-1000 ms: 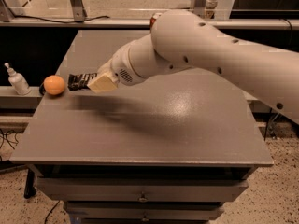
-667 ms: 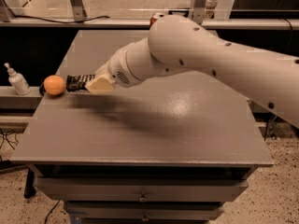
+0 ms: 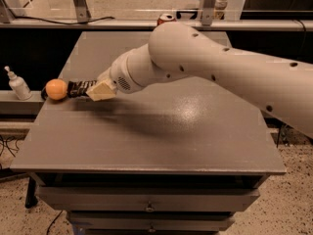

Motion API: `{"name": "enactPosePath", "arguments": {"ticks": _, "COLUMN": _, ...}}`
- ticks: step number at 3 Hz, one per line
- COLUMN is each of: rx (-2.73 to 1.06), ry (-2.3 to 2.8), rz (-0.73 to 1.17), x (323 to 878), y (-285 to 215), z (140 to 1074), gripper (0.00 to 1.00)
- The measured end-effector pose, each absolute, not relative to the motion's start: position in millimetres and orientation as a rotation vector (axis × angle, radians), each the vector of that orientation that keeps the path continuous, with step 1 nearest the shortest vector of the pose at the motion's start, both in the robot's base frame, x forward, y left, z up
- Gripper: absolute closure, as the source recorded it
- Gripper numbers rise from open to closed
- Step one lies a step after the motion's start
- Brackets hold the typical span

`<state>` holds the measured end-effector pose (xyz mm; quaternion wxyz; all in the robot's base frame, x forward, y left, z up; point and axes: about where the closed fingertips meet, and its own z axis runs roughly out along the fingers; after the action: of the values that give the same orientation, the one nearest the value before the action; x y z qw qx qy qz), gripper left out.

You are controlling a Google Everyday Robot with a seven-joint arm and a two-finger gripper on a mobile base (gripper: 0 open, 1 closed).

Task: Move rxbar chocolate near orange

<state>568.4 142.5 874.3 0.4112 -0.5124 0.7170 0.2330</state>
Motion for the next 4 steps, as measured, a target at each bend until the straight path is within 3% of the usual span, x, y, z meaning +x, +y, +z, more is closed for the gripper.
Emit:
{"name": "enactPosePath", "arguments": {"ticks": 3, "rx": -1.27, "ry": 1.841, "rz": 0.603, "x": 570.6, "y": 144.6, "z": 864.6, "gripper": 0.11}}
{"name": "enactPosePath", "arguments": {"ticks": 4, "rx": -1.271, "ry": 1.844, "rz": 0.606, "x": 570.1, "y": 144.9, "z": 864.8, "gripper": 0.0}}
